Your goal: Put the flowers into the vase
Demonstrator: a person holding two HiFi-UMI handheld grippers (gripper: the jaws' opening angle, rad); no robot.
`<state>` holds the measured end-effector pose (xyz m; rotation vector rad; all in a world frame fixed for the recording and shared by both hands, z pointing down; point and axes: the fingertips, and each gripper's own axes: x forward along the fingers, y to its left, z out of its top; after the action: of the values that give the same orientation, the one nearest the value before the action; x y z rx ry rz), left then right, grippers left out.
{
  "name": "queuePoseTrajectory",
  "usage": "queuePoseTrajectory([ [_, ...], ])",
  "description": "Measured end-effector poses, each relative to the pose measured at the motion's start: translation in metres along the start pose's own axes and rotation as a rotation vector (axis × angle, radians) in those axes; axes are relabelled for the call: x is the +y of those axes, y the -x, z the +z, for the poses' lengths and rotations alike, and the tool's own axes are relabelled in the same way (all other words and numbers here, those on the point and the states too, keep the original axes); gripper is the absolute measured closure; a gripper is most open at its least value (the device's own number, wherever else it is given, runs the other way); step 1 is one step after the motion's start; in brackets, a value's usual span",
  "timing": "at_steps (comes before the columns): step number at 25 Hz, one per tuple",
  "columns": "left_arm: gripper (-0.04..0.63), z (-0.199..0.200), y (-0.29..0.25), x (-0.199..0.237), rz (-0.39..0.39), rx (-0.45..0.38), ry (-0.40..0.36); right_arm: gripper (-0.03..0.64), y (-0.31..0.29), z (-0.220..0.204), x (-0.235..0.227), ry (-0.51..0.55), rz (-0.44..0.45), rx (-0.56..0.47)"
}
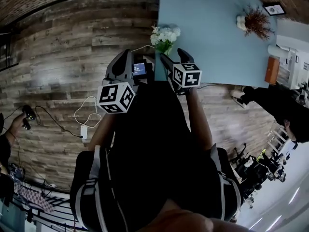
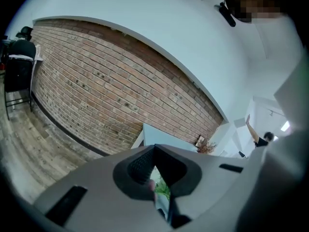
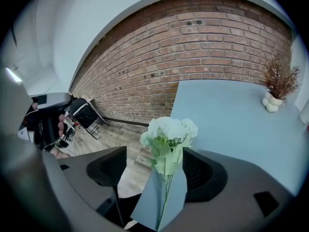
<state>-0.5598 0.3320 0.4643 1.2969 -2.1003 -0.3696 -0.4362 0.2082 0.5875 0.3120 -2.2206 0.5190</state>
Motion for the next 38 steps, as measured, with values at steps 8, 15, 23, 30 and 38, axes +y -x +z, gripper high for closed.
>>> queuePoseTrajectory([
  [8, 0.558, -0.001, -0.003, 0.01, 0.047, -0.011, 0.006, 0.261, -0.043, -0.014, -0.024, -0.037, -0.023, 0.134],
  [15, 0.558, 0.002, 0.0, 0.019, 0.08, -0.026, 0.013, 0.259, -0.07, -0.019, -0.032, -0.029, -0.026, 0.218],
  [23, 0.558, 0.001, 0.006, 0.031, 0.1, -0.017, 0.027, 0.261, -0.097, -0.034, -0.032, 0.003, -0.075, 0.323],
  [30, 0.558, 0.003, 0.008, 0.042, 0.125, 0.005, 0.019, 0.262, -0.107, -0.048, -0.041, 0.035, -0.144, 0.364],
  [38, 0.558, 0.011, 0.019, 0.053, 0.122, -0.009, 0.032, 0.455, -0.095, -0.044, -0.037, -0.03, -0.121, 0.302],
])
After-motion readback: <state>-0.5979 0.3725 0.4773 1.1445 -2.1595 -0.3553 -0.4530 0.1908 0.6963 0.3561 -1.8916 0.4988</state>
